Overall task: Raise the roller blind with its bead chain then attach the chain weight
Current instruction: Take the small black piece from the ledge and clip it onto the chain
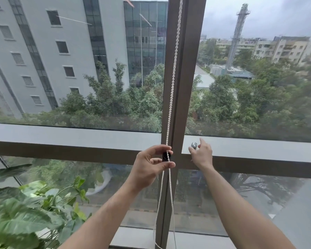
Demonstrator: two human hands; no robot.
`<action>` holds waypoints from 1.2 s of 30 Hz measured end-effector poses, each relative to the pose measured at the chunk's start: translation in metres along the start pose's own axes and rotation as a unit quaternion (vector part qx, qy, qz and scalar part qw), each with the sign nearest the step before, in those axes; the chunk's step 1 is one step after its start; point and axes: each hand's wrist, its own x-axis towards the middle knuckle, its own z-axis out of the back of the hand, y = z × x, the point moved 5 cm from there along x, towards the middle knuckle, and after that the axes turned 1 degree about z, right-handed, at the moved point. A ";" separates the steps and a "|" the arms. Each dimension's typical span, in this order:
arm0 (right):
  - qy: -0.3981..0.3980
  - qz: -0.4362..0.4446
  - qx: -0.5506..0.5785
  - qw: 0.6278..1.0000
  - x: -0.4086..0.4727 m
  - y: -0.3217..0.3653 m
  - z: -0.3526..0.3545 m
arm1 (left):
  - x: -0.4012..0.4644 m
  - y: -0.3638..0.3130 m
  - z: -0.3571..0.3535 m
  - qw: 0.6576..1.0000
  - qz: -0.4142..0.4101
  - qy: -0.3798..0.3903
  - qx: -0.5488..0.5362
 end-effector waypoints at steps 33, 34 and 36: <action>0.143 0.252 0.287 0.913 -0.086 0.107 0.045 | 0.017 -0.001 0.002 1.000 -0.020 -0.007 -0.017; 0.142 0.262 0.267 0.916 -0.087 0.109 0.048 | 0.018 -0.001 0.003 1.000 -0.021 -0.007 -0.019; 0.148 0.280 0.226 0.921 -0.090 0.113 0.053 | 0.018 -0.003 0.004 1.000 -0.022 -0.005 -0.021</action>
